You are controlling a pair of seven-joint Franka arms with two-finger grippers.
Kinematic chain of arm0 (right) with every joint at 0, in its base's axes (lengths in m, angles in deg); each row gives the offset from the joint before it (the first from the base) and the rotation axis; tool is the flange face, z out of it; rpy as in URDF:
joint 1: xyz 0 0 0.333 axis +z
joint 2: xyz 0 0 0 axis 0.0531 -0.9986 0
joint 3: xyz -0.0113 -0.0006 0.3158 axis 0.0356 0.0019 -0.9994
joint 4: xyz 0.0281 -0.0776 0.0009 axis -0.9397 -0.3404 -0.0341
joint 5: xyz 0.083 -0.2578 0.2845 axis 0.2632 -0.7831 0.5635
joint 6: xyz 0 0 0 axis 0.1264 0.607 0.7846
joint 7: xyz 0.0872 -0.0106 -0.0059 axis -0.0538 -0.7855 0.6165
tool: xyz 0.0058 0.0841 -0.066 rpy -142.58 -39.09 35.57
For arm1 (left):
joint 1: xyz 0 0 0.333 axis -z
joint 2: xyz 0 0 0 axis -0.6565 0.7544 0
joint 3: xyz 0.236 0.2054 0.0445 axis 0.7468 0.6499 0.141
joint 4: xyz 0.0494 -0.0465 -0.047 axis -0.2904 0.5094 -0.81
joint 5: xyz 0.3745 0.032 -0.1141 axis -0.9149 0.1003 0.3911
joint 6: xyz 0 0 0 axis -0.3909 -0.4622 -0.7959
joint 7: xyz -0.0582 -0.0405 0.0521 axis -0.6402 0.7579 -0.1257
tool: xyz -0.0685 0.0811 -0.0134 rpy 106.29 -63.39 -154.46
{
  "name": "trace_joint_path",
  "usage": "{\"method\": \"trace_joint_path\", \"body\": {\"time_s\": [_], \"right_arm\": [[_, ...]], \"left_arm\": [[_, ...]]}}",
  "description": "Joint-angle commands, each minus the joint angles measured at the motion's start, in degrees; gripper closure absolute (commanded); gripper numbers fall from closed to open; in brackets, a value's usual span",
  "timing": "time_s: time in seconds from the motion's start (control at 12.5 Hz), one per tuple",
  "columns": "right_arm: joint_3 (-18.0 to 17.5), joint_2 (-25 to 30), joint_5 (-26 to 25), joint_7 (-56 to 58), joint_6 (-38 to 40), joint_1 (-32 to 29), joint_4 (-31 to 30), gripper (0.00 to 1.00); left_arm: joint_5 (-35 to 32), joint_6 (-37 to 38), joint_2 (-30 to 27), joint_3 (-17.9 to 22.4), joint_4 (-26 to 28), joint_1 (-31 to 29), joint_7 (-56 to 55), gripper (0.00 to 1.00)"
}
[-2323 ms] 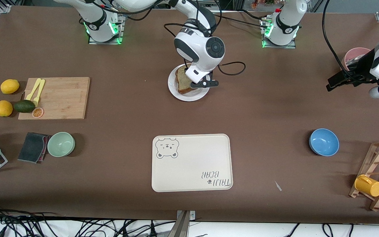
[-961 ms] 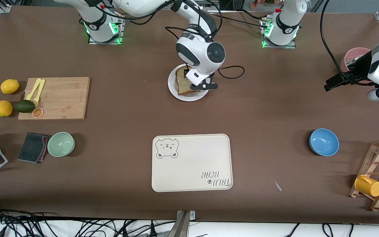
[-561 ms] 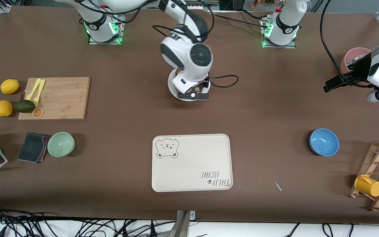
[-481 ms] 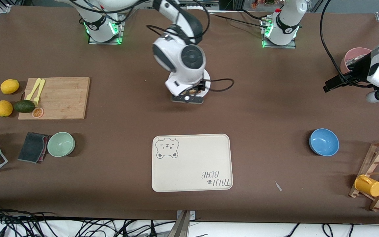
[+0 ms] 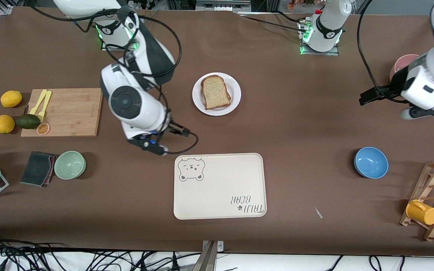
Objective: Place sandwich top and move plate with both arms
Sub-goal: 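Lay the bread on the egg toast and open the right gripper, then withdraw the right gripper while the left gripper reaches the plate rim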
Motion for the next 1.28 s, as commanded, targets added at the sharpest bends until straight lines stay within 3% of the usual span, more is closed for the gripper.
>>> {"method": "trace_joint_path", "body": {"time_s": [0.0, 0.16, 0.48, 0.72, 0.88, 1.04, 1.2], "right_arm": [[5.94, 4.03, 1.04, 9.92, -0.27, 0.79, -4.76, 0.01], [10.78, 5.26, 1.04, 18.91, 0.08, 0.88, -6.69, 0.01], [17.2, 7.28, 0.95, 31.12, 4.11, 0.88, -7.76, 0.02], [20.02, 10.7, 0.95, 37.38, 6.15, 0.88, -11.07, 0.02], [20.29, 15.44, 0.95, 37.58, 3.09, 0.88, -16.96, 0.02], [21.17, 17.39, 0.95, 37.93, 2.19, 0.88, -18.74, 0.02], [21.43, 20.02, 0.69, 37.93, 2.19, 0.88, -20.84, 0.02]], "left_arm": [[2.32, -6.08, -3.29, -1.17, 8.49, -0.17, 1.22, 0.0], [4.17, -12.05, -6.36, -1.26, 15.87, -0.08, 1.22, 0.0], [7.23, -26.63, -11.72, -4.6, 32.03, -0.43, 1.04, 0.0], [10.84, -34.03, -11.83, -7.49, 38.47, -0.35, 0.69, 0.0], [15.04, -40.27, -11.57, -11.52, 43.22, -0.26, -0.53, 0.0], [21.36, -46.59, -10.95, -16.09, 46.65, -0.17, -2.46, 0.0], [28.49, -50.91, -8.67, -21.89, 47.19, -0.17, -2.82, 0.0]]}}
